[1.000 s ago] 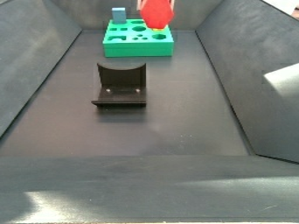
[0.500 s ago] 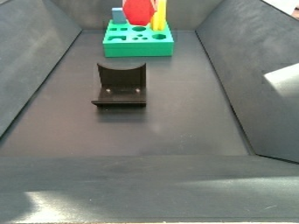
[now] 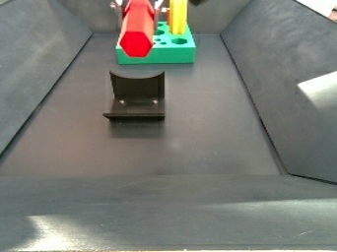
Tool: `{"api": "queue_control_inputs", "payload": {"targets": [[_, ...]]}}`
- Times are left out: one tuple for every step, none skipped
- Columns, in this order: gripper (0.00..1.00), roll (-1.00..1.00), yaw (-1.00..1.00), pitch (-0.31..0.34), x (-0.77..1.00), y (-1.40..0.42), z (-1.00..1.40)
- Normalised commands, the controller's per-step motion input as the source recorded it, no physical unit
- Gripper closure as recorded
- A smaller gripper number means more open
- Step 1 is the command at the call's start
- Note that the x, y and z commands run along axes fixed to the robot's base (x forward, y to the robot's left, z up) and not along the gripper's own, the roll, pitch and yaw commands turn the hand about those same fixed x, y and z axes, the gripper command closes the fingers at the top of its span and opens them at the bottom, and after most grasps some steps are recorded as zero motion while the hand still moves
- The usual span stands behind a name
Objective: Pick up the hexagon object. Move up. Place the hexagon object on the fixture. Regrasp the hexagon object. Move to above the board. Insert the hexagon object.
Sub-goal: Place the hexagon object on the fixture.
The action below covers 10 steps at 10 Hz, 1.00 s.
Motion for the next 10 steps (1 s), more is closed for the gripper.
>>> {"api": "queue_control_inputs", "payload": {"targets": [[1.00, -1.00, -0.05, 0.135, 0.21, 0.05, -0.03], [1.00, -1.00, -0.07, 0.145, 0.11, 0.04, -0.02], [1.00, -1.00, -0.10, 0.136, 0.02, 0.04, 0.00], [1.00, -0.81, -0.12, 0.102, 0.02, 0.04, -0.01], [1.00, -0.62, -0.12, 0.083, 0.04, 0.04, -0.01], [1.00, -0.38, -0.12, 0.070, 0.07, 0.04, -0.01], [1.00, -0.24, -0.11, 0.055, 0.06, 0.03, 0.00], [1.00, -1.00, -0.03, 0.239, 0.12, 0.13, -1.00], [1.00, -1.00, -0.04, 0.226, 0.13, 0.14, -1.00], [1.00, -0.89, -0.10, 0.247, 0.14, 0.14, -1.00]]}}
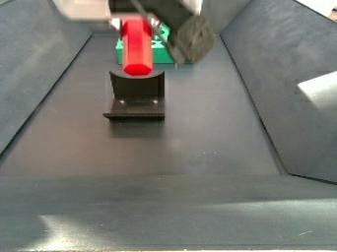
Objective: Pick up the hexagon object. Move up. Place the hexagon object on the fixture. Regrasp the hexagon object. Move to above the board. Insert the hexagon object.
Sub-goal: Place the hexagon object on the fixture.
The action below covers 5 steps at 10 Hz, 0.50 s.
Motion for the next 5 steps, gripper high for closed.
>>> {"api": "queue_control_inputs", "payload": {"targets": [[1.00, -0.78, -0.13, 0.235, 0.15, 0.13, -1.00], [1.00, -0.55, -0.17, 0.179, 0.15, 0.14, -1.00], [1.00, -0.37, -0.20, 0.134, 0.16, 0.14, -1.00], [1.00, -0.21, -0.21, 0.079, 0.17, 0.13, -1.00], [1.00, -0.16, -0.20, 0.039, 0.17, 0.13, -0.94]]}}
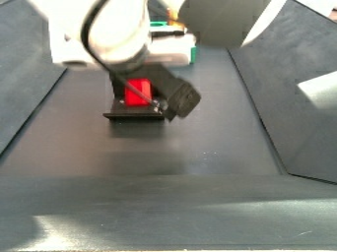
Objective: Pick up the hexagon object. Move up. Place the hexagon object on the fixture. Regrasp the hexagon object. Move to above the board. Insert the hexagon object.
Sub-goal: Place the hexagon object on the fixture, then regrasp the hexagon object.
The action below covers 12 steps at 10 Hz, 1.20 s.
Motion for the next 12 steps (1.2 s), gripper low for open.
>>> {"api": "queue_control_inputs", "payload": {"targets": [[1.00, -0.14, -0.19, 0.011, 0.14, 0.11, -0.72], [1.00, -0.12, -0.16, -0.018, 0.11, 0.08, -0.45], [1.00, -0.08, -0.13, -0.048, 0.06, 0.11, -0.36], [1.00, -0.07, -0.11, -0.053, 0.05, 0.11, -0.36], [1.00, -0.07, -0.08, -0.052, 0.05, 0.10, -0.37], [1.00, -0.07, -0.06, -0.051, 0.05, 0.10, -0.37], [1.00, -0.07, -0.04, -0.050, 0.05, 0.10, -0.37], [1.00, 0.00, 0.00, 0.000, 0.00, -0.50, -0.17], [0.00, 0.00, 0.00, 0.000, 0.00, 0.00, 0.00], [0.00, 0.00, 0.05, -0.048, 0.00, 0.00, 1.00], [0.00, 0.00, 0.06, -0.041, -0.01, 0.00, 1.00], [0.00, 0.01, 0.06, -0.031, -0.03, 0.00, 1.00]]}}
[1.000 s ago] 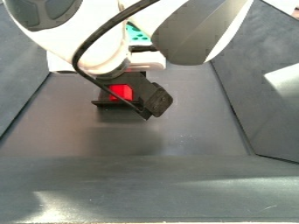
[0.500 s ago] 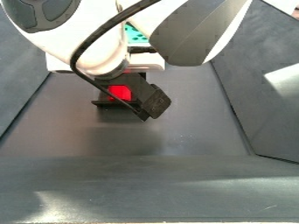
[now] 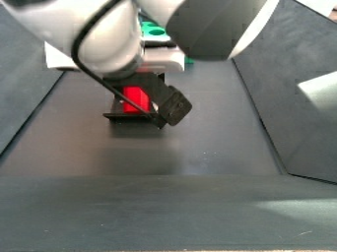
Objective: Pick up the hexagon object. Move up. Place the hexagon object on the fixture. Regrasp the hexagon object. Move to above the board. Insert the hexagon object.
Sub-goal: Regrasp the hexagon object.
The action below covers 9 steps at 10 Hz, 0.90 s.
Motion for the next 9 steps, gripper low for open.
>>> {"api": "queue_control_inputs", "payload": {"targets": [[0.00, 0.02, 0.07, -0.023, -0.04, 0.00, 1.00], [0.00, 0.01, 0.06, 0.003, -0.05, 0.00, 1.00], [0.00, 0.01, 0.06, 0.014, -0.05, 0.00, 0.88], [0.00, 0.01, 0.05, 0.036, -0.04, 0.00, 0.62], [0.00, 0.01, 0.04, 0.049, -0.03, 0.01, 0.42], [0.00, 1.00, 0.02, 0.054, -0.14, -0.79, 0.84], [0.00, 1.00, 0.02, 0.054, -0.14, -0.79, 0.73], [0.00, 1.00, 0.02, 0.043, -0.12, -0.65, 0.52], [0.00, 1.00, 0.02, 0.035, -0.11, -0.43, 0.24]]}}
